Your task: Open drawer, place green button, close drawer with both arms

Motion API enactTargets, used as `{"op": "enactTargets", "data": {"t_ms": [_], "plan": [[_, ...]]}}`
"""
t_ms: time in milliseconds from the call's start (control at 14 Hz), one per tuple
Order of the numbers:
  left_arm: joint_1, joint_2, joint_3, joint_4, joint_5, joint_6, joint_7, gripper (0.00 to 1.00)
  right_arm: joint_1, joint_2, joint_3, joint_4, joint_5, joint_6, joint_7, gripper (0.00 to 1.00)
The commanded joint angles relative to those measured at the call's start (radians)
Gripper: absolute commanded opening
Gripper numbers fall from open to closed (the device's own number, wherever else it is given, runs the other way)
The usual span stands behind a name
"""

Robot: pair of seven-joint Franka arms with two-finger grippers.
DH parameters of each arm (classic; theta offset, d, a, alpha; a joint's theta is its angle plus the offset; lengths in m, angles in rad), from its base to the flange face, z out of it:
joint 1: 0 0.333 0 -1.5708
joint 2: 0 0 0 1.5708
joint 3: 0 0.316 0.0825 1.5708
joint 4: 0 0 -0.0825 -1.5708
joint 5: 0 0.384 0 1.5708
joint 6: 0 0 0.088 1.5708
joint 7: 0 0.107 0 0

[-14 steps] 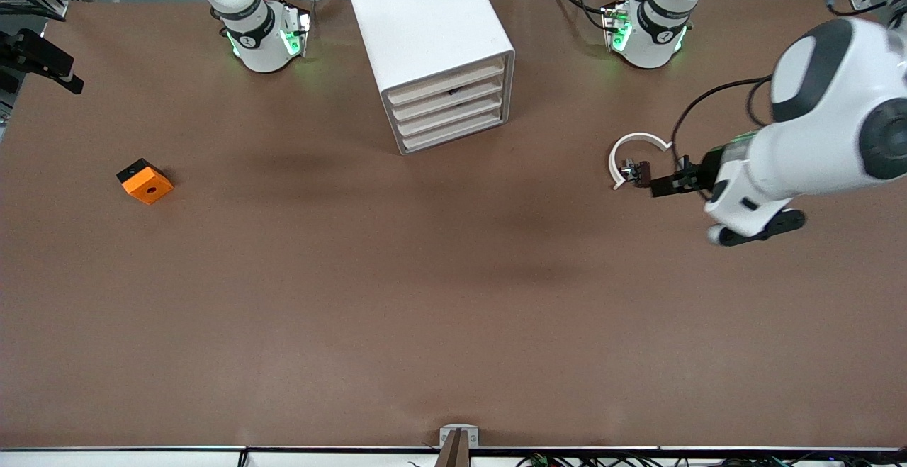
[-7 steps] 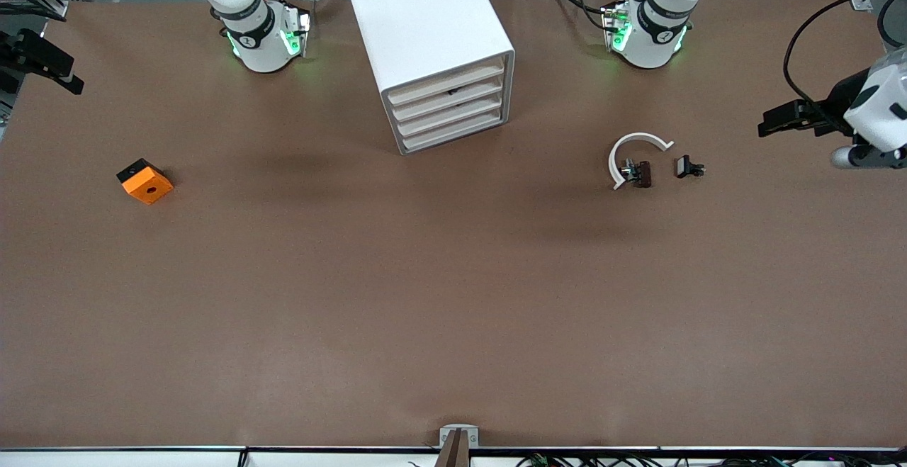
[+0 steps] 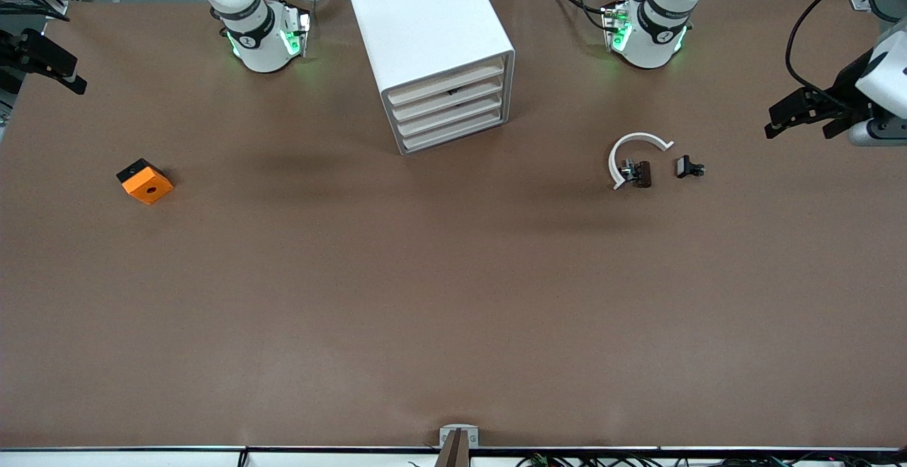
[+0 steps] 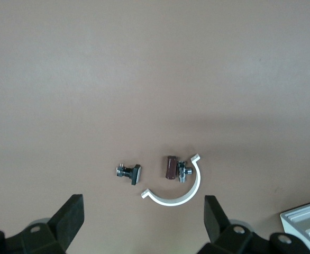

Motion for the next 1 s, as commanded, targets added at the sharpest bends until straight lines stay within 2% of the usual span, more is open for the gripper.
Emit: {"op": "enactTargets", "data": {"t_ms": [0, 429, 929], "plan": [[-0.007, 0.034, -0.002, 0.079, 0.012, -0.035, -0.009, 1.00, 0.006, -0.021, 0.001, -0.014, -0.016, 0.015, 0.003, 1.00], [-0.006, 0.095, 0.001, 0.227, 0.014, -0.135, -0.009, 1.00, 0.007, -0.021, 0.001, -0.014, -0.016, 0.017, 0.003, 1.00], [-0.010, 0.100, -0.007, 0.230, 0.042, -0.144, -0.021, 1.00, 0.006, -0.021, 0.001, -0.014, -0.016, 0.015, 0.003, 1.00]]}}
